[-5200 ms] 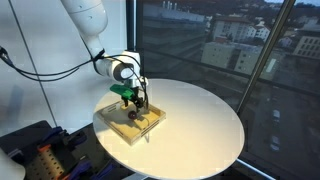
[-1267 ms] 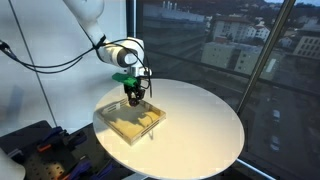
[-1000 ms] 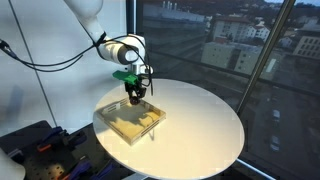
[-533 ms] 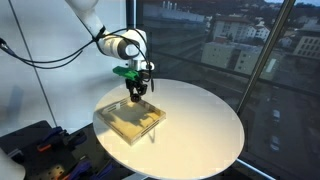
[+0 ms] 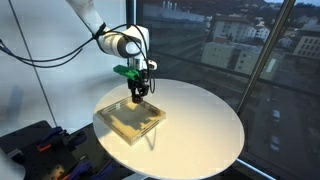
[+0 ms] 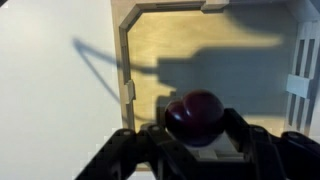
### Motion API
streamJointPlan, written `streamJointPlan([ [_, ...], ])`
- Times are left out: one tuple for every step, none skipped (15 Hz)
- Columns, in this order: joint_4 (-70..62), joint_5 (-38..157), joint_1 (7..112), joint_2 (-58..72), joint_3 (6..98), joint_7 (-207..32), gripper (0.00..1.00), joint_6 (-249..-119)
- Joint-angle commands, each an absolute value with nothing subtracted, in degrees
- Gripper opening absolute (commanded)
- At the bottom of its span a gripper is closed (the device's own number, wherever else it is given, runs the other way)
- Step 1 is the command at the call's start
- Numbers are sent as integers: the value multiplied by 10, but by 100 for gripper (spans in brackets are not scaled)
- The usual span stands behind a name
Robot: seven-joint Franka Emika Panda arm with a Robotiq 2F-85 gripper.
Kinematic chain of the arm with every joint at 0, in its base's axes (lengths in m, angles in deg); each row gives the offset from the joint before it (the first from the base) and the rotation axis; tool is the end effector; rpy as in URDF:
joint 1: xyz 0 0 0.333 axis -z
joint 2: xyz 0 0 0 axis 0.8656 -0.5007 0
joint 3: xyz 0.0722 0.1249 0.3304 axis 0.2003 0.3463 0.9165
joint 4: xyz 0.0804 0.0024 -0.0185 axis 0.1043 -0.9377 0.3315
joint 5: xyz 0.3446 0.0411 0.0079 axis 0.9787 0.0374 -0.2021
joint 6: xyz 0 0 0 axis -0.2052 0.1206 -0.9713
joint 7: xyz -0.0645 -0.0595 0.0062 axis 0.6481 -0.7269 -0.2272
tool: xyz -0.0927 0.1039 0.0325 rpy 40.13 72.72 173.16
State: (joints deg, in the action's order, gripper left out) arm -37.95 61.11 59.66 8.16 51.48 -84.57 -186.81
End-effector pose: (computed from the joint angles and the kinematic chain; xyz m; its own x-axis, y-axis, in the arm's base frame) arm 0.5233 -0.0386 0.2947 0.9940 -0.0794 -0.0759 -0.0764 -0.9962 0.0417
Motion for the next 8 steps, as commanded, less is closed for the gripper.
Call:
streamJointPlan([
  [-395,599,611,104,508,-862,36,-1860],
  [-396,599,614,103,505,-861,36,-1862],
  [-396,599,618,102,503,-859,36,-1864],
  [-396,600,622,100,501,-859,36,-1865],
  [-396,600,626,99,499,-857,36,-1867],
  [-396,600,629,98,497,-856,36,-1868],
  [-395,600,632,96,495,-856,36,-1869],
  [-395,601,635,95,493,-855,36,-1870],
])
